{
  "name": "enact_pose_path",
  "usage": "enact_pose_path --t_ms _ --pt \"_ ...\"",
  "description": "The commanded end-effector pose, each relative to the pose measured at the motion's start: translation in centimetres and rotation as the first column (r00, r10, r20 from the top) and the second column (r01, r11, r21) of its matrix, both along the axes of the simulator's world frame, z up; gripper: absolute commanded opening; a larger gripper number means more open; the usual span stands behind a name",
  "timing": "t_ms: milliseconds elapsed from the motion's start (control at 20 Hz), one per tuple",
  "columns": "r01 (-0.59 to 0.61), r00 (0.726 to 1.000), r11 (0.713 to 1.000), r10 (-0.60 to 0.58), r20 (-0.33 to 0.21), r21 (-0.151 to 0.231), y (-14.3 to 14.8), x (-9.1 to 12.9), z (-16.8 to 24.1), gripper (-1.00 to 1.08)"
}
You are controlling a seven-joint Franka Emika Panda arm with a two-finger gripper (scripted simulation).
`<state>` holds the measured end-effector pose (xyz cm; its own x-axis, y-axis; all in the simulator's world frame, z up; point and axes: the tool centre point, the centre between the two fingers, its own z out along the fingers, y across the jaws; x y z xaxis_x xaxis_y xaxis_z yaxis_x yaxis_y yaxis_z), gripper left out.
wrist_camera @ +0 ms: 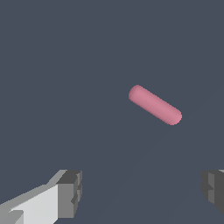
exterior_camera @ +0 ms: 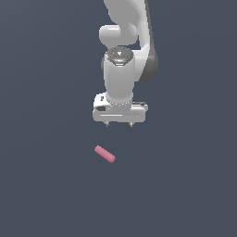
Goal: Pick up the object and move it to a goal position.
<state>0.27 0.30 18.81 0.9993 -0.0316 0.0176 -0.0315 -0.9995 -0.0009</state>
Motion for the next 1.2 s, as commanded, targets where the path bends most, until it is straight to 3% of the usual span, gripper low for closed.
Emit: enact_pose_path --t_ms 0,700,1150 --pt "0.000 1.000 1.000 0.000 0.000 0.000 0.0 0.0 0.0 1.00" --pt "-0.010 1.000 1.000 0.010 0.011 0.005 0.0 -0.1 0.6 1.00" --pt "-0.101 0.995 0.995 0.101 0.007 -0.002 -0.6 0.7 -0.4 1.00"
